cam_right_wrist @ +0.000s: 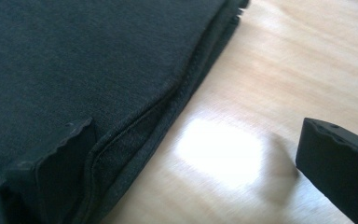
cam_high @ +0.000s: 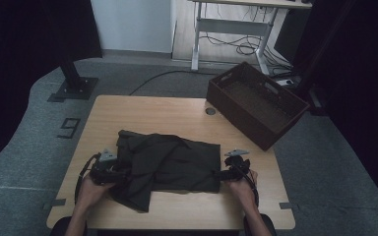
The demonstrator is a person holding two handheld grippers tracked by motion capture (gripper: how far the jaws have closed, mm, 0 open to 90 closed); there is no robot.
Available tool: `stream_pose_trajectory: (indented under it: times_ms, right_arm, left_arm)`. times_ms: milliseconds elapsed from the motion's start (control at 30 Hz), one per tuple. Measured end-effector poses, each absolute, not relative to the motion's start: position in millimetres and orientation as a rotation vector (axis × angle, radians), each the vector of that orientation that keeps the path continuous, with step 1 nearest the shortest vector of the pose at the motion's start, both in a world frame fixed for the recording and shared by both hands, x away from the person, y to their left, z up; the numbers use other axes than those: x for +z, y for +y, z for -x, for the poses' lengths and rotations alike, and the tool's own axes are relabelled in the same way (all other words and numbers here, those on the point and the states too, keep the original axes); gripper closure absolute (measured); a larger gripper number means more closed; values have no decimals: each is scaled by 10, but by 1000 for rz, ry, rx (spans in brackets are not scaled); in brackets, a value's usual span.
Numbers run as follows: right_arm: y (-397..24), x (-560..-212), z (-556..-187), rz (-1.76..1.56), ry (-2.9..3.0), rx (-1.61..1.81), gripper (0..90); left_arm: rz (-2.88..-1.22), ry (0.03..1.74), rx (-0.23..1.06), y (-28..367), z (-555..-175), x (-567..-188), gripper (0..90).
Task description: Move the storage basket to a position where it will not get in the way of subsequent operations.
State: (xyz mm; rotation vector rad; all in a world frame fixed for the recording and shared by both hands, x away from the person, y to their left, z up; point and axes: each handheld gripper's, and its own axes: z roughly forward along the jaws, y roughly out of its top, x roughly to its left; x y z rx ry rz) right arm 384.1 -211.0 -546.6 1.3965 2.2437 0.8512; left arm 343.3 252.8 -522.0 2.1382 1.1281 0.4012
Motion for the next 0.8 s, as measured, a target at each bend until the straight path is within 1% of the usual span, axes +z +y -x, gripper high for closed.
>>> stream_pose_trajectory:
  times_ms: [333, 433, 500, 600, 667, 800]
  right_arm:
    - [-2246, -5480, -4149, -1464, 2183, 849, 0]
    - [-2265, -5470, -4202, -1487, 2175, 843, 13]
    - [-2270, -5443, -4198, -1487, 2188, 849, 49]
    - [-2275, -5334, -4125, -1458, 2185, 882, 99]
    - [-2274, -5246, -4055, -1440, 2190, 907, 123]
    - [-2218, -5127, -3865, -1398, 2216, 963, 151]
  left_arm:
    - [-2174, 1060, 366, 2299, -3123, -5192, 288]
    - [-2210, 1029, 387, 2278, -3077, -5171, 257]
    - [-2188, 1032, 397, 2360, -3085, -5102, 222]
    - [-2113, 1057, 399, 2555, -3118, -4964, 224]
    - [-2076, 1083, 429, 2704, -3165, -4844, 229]
    - [-2042, 1100, 459, 2841, -3322, -4672, 234]
